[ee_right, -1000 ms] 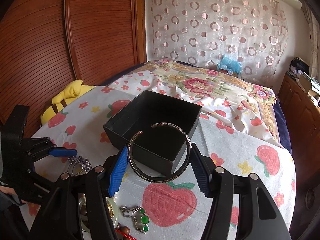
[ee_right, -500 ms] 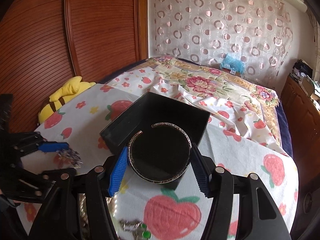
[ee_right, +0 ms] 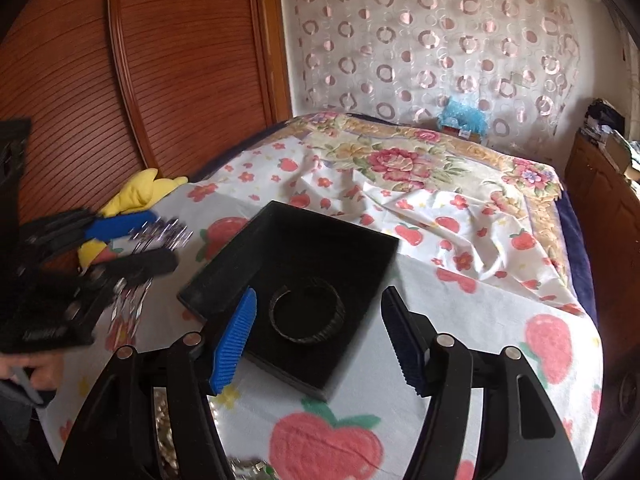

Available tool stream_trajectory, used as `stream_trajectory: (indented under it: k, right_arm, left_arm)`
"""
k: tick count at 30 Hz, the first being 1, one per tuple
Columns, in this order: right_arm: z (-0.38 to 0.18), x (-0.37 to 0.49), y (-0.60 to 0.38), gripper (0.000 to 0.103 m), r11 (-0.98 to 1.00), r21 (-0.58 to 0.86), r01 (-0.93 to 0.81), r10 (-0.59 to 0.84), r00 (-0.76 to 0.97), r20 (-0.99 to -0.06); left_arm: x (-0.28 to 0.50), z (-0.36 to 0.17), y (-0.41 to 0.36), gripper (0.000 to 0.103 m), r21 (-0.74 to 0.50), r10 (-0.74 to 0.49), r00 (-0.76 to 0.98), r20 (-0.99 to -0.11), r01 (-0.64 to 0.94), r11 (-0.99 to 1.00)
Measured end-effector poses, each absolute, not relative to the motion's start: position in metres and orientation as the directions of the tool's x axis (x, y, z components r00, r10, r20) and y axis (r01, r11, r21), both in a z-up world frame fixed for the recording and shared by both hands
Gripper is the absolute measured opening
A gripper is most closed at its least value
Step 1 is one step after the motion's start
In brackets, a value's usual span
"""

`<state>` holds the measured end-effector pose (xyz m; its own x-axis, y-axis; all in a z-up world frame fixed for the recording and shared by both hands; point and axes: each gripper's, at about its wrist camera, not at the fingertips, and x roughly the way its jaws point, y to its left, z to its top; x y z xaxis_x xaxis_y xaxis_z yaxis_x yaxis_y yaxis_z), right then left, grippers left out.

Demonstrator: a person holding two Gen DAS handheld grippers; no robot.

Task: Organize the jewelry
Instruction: 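Carry the comb and bangle over the black box and open both tools to drop them, then move the left tool to the pearl necklace while the right tool approaches the pearls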

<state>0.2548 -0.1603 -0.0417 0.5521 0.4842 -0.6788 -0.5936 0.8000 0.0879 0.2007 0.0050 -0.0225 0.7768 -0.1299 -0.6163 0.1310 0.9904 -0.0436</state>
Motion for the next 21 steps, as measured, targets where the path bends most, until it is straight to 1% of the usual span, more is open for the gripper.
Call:
stream_trajectory:
  k: [6, 14, 16, 21]
  right_arm:
    - [-0.044, 0.236, -0.190, 0.067, 0.818, 0.078, -0.570, 0.466, 0.577, -0.671]
    - [-0.052, 0.222, -0.223, 0.067, 0.838, 0.113, -0.534, 0.467, 0.595, -0.654]
    - [-0.053, 0.219, -0.225, 0.067, 0.840, 0.117, -0.530, 0.467, 0.596, -0.653]
    - [-0.056, 0.204, -0.228, 0.067, 0.843, 0.124, -0.524, 0.471, 0.606, -0.641]
  left_arm:
    - [0.237, -0.026, -0.014, 0.054, -0.020, -0.106, 0.769, -0.630, 0.121, 0.992]
    - [0.268, -0.036, -0.030, 0.054, 0.012, -0.077, 0.760, -0.645, 0.110, 0.994]
    - [0.269, -0.037, -0.031, 0.065, 0.017, -0.075, 0.754, -0.653, 0.114, 0.993]
    - [0.250, -0.034, -0.033, 0.065, 0.020, -0.100, 0.752, -0.652, 0.149, 0.989]
